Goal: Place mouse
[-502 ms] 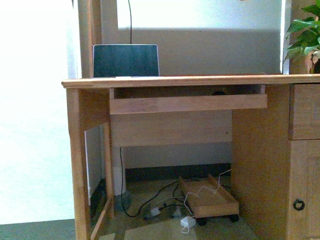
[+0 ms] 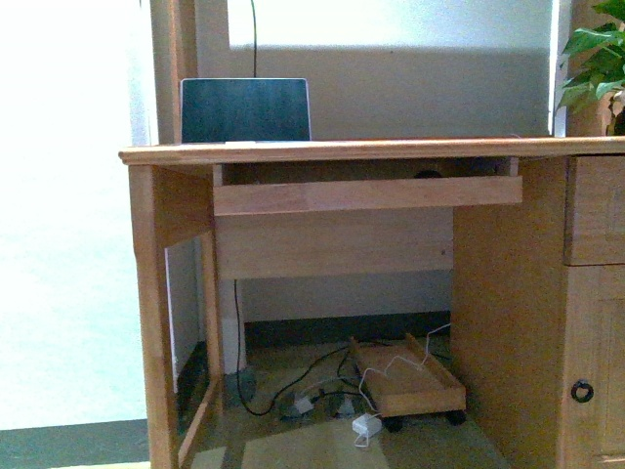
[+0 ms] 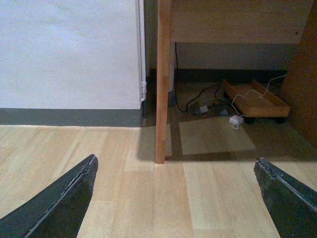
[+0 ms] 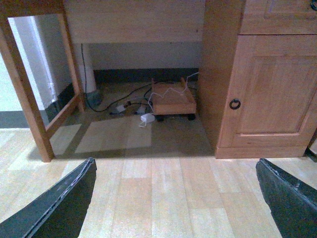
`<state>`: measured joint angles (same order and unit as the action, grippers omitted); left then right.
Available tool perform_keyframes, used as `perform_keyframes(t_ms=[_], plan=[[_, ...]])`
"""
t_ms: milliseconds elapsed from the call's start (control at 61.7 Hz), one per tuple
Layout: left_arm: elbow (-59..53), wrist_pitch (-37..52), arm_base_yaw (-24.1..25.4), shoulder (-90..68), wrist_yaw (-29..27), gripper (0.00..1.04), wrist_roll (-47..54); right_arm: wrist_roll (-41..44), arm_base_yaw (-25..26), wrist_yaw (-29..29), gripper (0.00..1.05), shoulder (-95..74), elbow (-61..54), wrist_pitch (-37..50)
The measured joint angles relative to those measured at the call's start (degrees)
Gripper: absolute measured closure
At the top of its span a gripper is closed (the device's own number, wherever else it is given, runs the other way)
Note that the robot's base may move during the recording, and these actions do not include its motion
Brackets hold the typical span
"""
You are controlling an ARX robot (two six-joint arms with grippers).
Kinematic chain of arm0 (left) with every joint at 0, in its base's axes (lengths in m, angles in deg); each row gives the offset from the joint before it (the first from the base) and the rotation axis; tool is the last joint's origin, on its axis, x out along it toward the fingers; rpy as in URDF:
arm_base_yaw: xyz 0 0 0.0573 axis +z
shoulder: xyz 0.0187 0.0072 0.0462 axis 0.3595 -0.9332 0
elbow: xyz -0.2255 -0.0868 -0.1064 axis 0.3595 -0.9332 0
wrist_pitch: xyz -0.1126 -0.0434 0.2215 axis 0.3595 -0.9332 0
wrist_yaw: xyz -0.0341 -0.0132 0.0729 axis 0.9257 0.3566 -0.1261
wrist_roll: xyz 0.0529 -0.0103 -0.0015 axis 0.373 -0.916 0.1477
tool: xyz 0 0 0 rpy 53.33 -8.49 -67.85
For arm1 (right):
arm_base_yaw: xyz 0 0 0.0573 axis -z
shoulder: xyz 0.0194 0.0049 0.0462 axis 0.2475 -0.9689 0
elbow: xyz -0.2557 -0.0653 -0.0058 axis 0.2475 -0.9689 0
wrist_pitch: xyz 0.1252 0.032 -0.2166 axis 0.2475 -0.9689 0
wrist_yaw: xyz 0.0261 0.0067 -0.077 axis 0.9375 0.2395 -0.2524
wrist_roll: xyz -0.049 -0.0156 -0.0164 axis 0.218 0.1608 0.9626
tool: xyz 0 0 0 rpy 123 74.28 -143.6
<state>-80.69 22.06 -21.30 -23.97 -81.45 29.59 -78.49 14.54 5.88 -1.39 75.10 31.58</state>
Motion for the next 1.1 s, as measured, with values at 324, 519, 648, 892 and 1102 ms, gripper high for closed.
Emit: perform_keyframes(t_ms=[324,519,648,892,1102], plan=[[0.0,0.0,0.0,0.0,0.0,0.08,0.0,0.0,0.0,0.0,0.07,0.0,0.0,0.0],[0.0,0.0,0.0,0.0,0.0,0.08,0.0,0.0,0.0,0.0,0.07,0.0,0.0,0.0],[0.0,0.0,0.0,0.0,0.0,0.08,0.0,0.0,0.0,0.0,0.07,0.0,0.0,0.0],[0.0,0.0,0.0,0.0,0.0,0.08,0.0,0.0,0.0,0.0,0.07,0.0,0.0,0.0],[0.0,0.0,0.0,0.0,0.0,0.08,0.0,0.0,0.0,0.0,0.07,0.0,0.0,0.0]])
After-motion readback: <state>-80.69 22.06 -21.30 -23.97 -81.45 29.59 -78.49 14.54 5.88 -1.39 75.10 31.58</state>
